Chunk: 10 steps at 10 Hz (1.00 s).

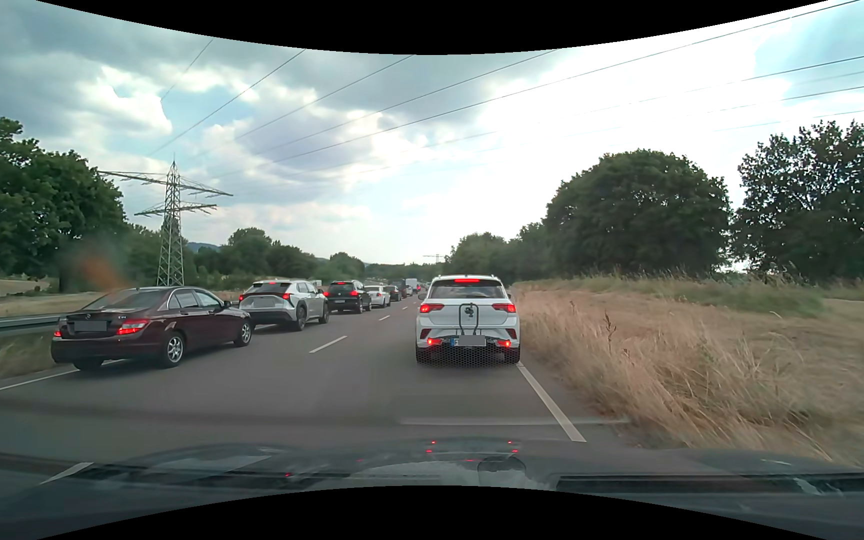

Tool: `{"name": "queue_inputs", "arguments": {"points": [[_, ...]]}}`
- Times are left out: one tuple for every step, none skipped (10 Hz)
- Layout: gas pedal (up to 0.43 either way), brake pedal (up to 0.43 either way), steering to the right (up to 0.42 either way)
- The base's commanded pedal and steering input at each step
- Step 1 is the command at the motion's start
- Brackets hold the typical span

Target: Follow the waypoints while adhering to traffic rules and regulations

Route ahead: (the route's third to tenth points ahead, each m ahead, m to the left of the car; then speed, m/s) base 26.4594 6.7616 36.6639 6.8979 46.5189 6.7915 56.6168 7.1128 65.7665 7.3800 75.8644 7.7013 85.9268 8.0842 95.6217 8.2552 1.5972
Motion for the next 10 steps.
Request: {"name": "queue_inputs", "arguments": {"points": [[0.000,0.159,-0.005],[0.000,0.140,-0.005],[0.000,0.116,-0.005],[0.000,0.110,-0.005],[0.000,0.110,-0.005],[0.000,0.110,-0.005],[0.000,0.116,-0.005],[0.000,0.110,-0.005],[0.000,0.110,-0.005],[0.000,0.104,-0.005]]}}
